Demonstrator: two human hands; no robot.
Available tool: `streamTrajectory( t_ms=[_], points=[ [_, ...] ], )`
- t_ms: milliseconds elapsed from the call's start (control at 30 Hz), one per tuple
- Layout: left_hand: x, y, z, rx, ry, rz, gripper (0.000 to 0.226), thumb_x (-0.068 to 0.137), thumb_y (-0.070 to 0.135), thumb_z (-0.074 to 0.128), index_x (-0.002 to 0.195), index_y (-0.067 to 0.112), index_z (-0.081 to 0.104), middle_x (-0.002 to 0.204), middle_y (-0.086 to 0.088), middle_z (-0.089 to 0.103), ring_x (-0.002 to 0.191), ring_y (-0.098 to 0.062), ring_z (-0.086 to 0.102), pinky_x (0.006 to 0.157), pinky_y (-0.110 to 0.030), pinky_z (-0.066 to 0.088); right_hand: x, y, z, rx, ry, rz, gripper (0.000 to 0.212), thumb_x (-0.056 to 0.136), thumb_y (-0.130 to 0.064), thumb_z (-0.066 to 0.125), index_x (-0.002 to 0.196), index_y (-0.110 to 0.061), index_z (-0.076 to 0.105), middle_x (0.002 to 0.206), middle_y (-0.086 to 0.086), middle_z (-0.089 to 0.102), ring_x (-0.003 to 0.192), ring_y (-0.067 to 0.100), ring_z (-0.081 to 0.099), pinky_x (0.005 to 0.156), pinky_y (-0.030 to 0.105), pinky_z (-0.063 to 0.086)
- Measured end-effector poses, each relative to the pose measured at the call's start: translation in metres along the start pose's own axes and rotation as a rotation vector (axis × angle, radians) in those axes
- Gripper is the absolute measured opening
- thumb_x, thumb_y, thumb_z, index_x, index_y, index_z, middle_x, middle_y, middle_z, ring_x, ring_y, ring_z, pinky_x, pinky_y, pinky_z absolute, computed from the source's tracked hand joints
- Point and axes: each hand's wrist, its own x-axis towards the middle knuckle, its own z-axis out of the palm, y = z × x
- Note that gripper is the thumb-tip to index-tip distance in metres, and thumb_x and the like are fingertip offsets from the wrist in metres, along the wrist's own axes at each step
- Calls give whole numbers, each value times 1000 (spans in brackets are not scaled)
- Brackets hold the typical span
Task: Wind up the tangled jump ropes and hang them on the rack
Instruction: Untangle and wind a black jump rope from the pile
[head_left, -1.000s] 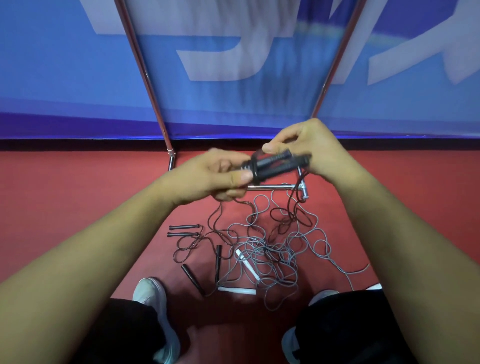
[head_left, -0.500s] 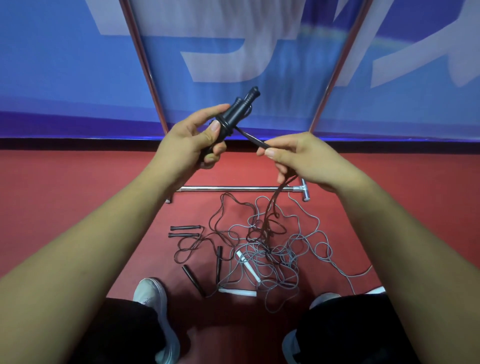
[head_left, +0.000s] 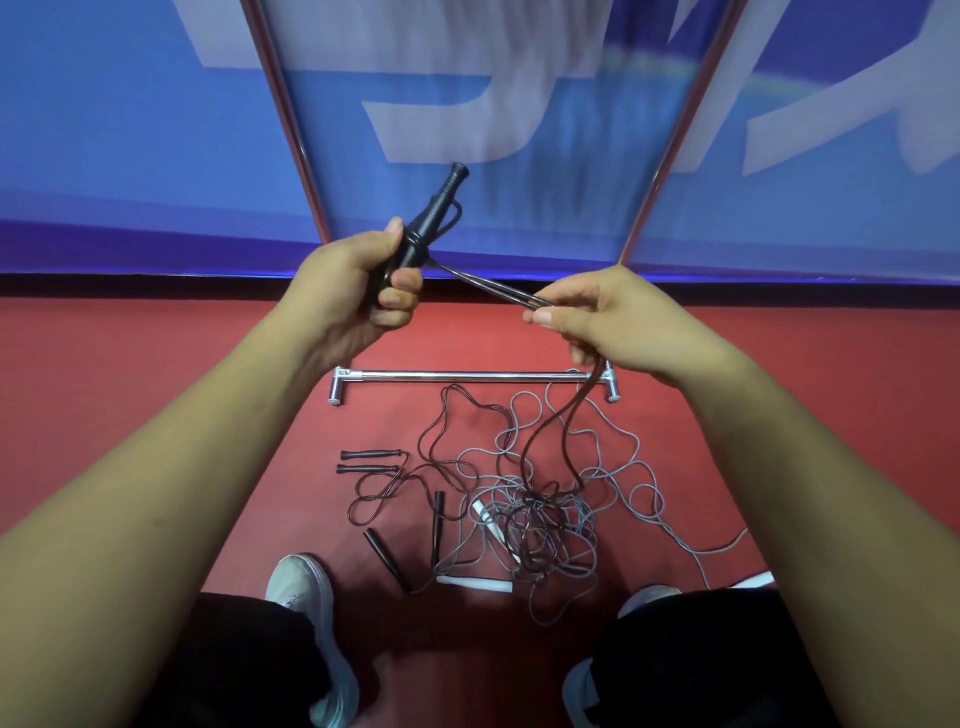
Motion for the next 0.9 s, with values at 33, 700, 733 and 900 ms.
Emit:
streamTrajectory(
  t_ms=[33, 700, 733, 900],
  points=[
    [0, 1, -1, 0, 4, 10, 24, 102, 38, 49, 87, 20, 45, 60, 3, 38, 46, -7, 30, 45, -18, 16, 0, 1, 0, -6, -6, -5, 11, 96, -24, 65, 99, -23, 74, 63, 1, 59, 52, 15, 56, 60, 28, 46],
    [7, -11, -28, 1378, 338, 305, 34, 96, 29, 64, 126, 15, 55, 105, -13, 68, 97, -33, 60, 72, -33, 35, -7, -13, 11, 73, -112, 70, 18, 100, -18, 57, 95, -11, 72, 52, -9, 42, 44, 14, 38, 52, 30, 33],
    [9, -12, -30, 1428, 347, 311, 37, 96, 29, 65, 128, 15, 55, 110, -15, 67, 103, -36, 59, 74, -33, 34, -8, -18, 14, 117, -118, 73, 19, 99, -18, 58, 92, -8, 72, 52, -8, 40, 45, 13, 32, 50, 28, 28],
    [11, -27, -28, 1611, 213, 318, 36, 91, 28, 71, 121, 13, 60, 105, -16, 69, 100, -38, 62, 70, -34, 38, -14, -35, 18, 144, -62, 26, 15, 89, -17, 72, 82, -4, 69, 45, -7, 40, 43, 12, 28, 43, 21, 23]
  ],
)
